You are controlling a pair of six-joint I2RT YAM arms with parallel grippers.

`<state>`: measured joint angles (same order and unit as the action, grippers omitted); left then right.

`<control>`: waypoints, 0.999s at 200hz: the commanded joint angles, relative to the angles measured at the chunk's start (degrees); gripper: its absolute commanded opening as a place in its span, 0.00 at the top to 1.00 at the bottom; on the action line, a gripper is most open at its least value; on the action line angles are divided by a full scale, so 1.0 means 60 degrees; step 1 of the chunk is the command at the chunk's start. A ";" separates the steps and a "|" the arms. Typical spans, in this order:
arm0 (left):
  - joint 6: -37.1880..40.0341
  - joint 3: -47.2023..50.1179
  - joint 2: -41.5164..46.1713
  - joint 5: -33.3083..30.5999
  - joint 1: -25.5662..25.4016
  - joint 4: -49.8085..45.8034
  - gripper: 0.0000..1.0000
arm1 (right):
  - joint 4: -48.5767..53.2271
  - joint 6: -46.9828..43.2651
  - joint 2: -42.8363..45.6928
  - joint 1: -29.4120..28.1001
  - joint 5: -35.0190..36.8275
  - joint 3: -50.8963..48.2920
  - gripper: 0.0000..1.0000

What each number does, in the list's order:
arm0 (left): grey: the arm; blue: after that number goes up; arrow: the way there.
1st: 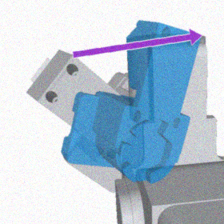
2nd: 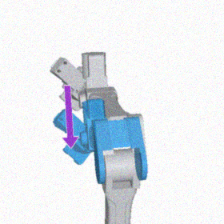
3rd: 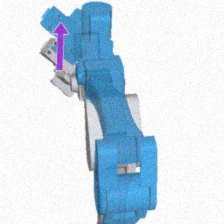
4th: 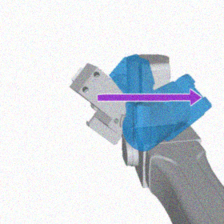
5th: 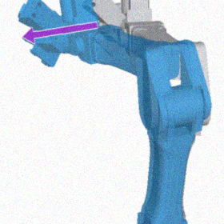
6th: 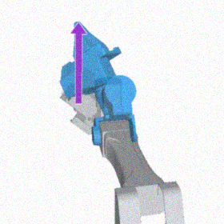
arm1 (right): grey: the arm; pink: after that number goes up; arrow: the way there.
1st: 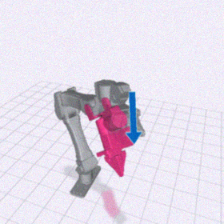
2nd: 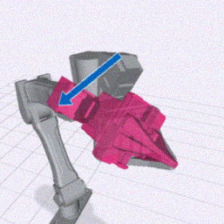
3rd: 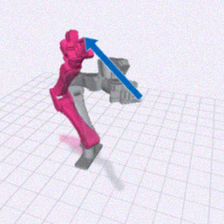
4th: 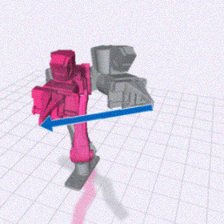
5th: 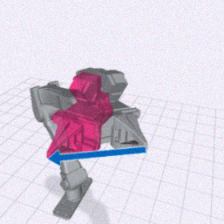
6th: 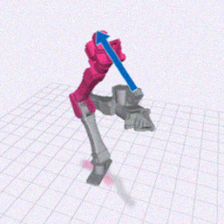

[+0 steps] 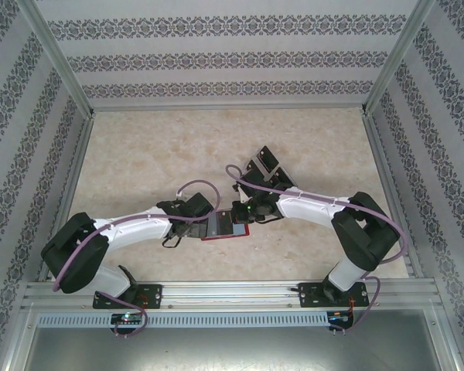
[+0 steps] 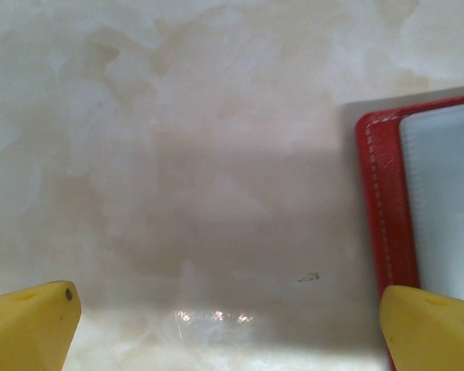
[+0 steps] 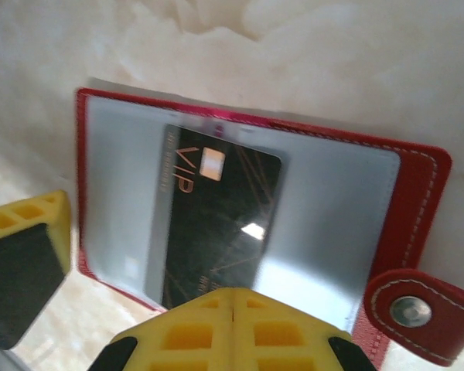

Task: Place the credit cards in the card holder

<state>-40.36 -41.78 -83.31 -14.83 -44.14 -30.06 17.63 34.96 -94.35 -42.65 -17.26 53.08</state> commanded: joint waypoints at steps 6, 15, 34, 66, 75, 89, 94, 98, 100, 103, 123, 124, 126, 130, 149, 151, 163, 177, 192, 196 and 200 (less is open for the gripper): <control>-0.0018 0.0188 -0.0187 0.0050 0.0091 0.0319 0.00 | 0.0446 -0.0309 -0.0281 -0.0135 0.0323 0.0359 1.00; -0.0037 0.0227 -0.0200 0.0065 0.0091 0.0365 0.00 | 0.0445 -0.0329 -0.0361 -0.0153 0.0312 0.0415 1.00; -0.0042 0.0278 -0.0225 0.0074 0.0091 0.0451 0.00 | 0.0465 -0.0348 -0.0484 -0.0173 0.0284 0.0516 1.00; -0.0050 0.0312 -0.0266 0.0100 0.0085 0.0499 0.00 | 0.0504 -0.0364 -0.0703 -0.0216 0.0299 0.0652 1.00; -0.0050 0.0338 -0.0257 0.0113 0.0091 0.0513 0.00 | 0.0504 -0.0386 -0.0744 -0.0222 0.0314 0.0658 1.00; -0.0042 0.0363 -0.0253 0.0122 0.0090 0.0534 0.00 | 0.0536 -0.0392 -0.0810 -0.0223 0.0369 0.0684 1.00; -0.0042 0.0365 -0.0255 0.0128 0.0091 0.0543 0.00 | 0.0570 -0.0406 -0.0814 -0.0219 0.0402 0.0680 1.00; -0.0050 0.0370 -0.0257 0.0128 0.0084 0.0536 0.00 | 0.0574 -0.0410 -0.0814 -0.0215 0.0433 0.0676 1.00; -0.0054 0.0382 -0.0260 0.0128 0.0089 0.0541 0.00 | 0.0580 -0.0404 -0.0814 -0.0215 0.0438 0.0668 1.00; -0.0052 0.0380 -0.0254 0.0141 0.0091 0.0543 0.00 | 0.0589 -0.0405 -0.0801 -0.0217 0.0475 0.0661 1.00; -0.0052 0.0401 -0.0251 0.0157 0.0091 0.0561 0.00 | 0.0649 -0.0417 -0.0748 -0.0222 0.0580 0.0653 1.00; -0.0046 0.0401 -0.0251 0.0157 0.0091 0.0559 0.00 | 0.0643 -0.0417 -0.0742 -0.0221 0.0588 0.0651 1.00; -0.0053 0.0401 -0.0251 0.0150 0.0091 0.0554 0.00 | 0.0640 -0.0419 -0.0742 -0.0218 0.0590 0.0656 1.00; -0.0048 0.0403 -0.0260 0.0157 0.0091 0.0557 0.00 | 0.0663 -0.0410 -0.0728 -0.0219 0.0598 0.0654 1.00; -0.0044 0.0423 -0.0245 0.0172 0.0091 0.0554 0.00 | 0.0693 -0.0418 -0.0724 -0.0209 0.0636 0.0660 1.00; -0.0053 0.0417 -0.0242 0.0172 0.0091 0.0546 0.00 | 0.0691 -0.0421 -0.0725 -0.0203 0.0635 0.0660 1.00; -0.0057 0.0430 -0.0230 0.0166 0.0089 0.0557 0.00 | 0.0697 -0.0413 -0.0766 -0.0201 0.0648 0.0685 1.00; -0.0079 0.0459 -0.0215 0.0180 0.0084 0.0557 0.00 | 0.0703 -0.0421 -0.0820 -0.0208 0.0653 0.0697 1.00; -0.0092 0.0503 -0.0207 0.0204 0.0091 0.0570 0.00 | 0.0665 -0.0399 -0.0892 -0.0215 0.0604 0.0690 1.00; -0.0091 0.0503 -0.0207 0.0201 0.0089 0.0572 0.00 | 0.0651 -0.0404 -0.0910 -0.0212 0.0583 0.0693 1.00; -0.0096 0.0517 -0.0207 0.0202 0.0091 0.0583 0.00 | 0.0651 -0.0399 -0.0927 -0.0222 0.0586 0.0708 1.00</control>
<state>-40.40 -40.21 -84.38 -13.80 -44.14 -27.14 20.62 33.36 -98.85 -43.40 -14.72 55.79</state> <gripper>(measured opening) 0.999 0.058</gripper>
